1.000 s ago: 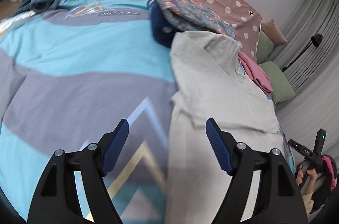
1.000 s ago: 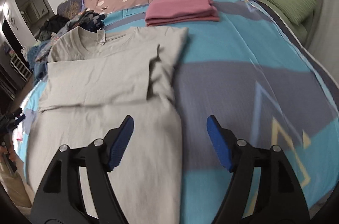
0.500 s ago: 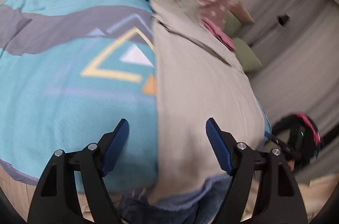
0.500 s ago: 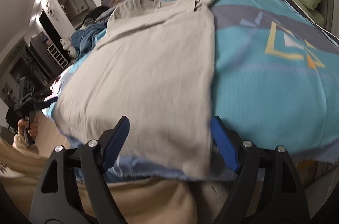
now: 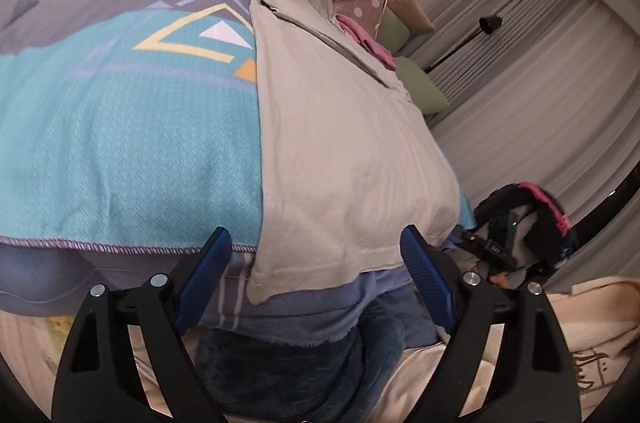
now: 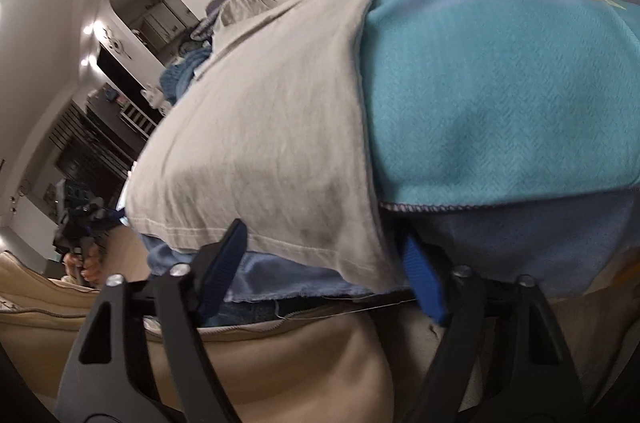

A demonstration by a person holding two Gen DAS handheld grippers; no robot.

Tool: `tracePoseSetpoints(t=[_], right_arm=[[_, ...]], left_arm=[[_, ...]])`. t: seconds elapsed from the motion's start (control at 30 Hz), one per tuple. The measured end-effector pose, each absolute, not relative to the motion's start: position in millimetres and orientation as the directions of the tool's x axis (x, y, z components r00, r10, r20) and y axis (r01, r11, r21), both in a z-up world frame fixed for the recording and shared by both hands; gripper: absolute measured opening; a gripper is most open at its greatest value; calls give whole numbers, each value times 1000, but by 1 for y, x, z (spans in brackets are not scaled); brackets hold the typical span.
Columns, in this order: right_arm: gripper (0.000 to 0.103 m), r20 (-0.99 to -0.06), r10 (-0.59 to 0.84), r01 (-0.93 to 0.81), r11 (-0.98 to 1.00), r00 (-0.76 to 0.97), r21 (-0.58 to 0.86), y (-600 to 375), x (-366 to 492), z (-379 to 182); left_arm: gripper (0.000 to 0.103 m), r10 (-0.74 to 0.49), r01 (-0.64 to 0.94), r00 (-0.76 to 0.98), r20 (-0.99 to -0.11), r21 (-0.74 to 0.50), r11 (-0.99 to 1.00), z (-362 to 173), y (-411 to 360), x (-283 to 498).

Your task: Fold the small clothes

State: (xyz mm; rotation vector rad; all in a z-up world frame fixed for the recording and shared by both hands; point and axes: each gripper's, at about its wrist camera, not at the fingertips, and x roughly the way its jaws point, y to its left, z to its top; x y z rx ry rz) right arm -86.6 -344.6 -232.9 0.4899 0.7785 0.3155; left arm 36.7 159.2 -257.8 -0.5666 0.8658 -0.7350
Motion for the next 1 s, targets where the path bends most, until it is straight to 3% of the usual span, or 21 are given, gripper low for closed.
tracePoseSetpoints(t=[0.03, 0.1, 0.13, 0.17, 0.2, 0.33, 0.43, 0.53, 0.57, 0.6, 1.0], right_arm=[[57, -579, 454, -105, 839, 677, 534, -345, -88, -231], [31, -570, 463, -113, 833, 678, 542, -345, -90, -229], [25, -559, 474, -120, 824, 680, 553, -348, -92, -229], [11, -538, 491, -128, 809, 685, 574, -352, -94, -230], [5, -510, 512, -139, 786, 691, 602, -355, -96, -231], [3, -445, 543, -159, 743, 712, 651, -361, -103, -233], [3, -408, 557, -170, 716, 723, 677, -365, -106, -231], [3, -397, 558, -177, 714, 729, 678, -365, -106, -225], [3, -379, 566, -191, 704, 732, 684, -364, -108, -221], [3, -367, 570, -199, 699, 735, 687, -365, -108, -219], [2, -199, 573, -268, 627, 795, 732, -374, -111, -188]], left_arm=[[87, -776, 338, 433, -459, -715, 612, -260, 159, 37], [87, -790, 347, 414, -453, -724, 597, -261, 157, 35], [87, -799, 360, 398, -451, -724, 588, -261, 154, 34], [87, -808, 374, 380, -451, -724, 580, -262, 151, 33], [86, -812, 386, 368, -453, -720, 577, -263, 148, 32], [85, -815, 385, 347, -465, -722, 576, -272, 142, 34], [72, -821, 356, 349, -452, -747, 562, -281, 145, 39], [32, -852, 334, 339, -398, -796, 505, -289, 150, 41], [9, -861, 346, 324, -391, -798, 493, -289, 149, 39], [5, -867, 362, 313, -388, -795, 487, -287, 146, 36], [5, -898, 434, 401, -181, -826, 360, -228, 162, 34]])
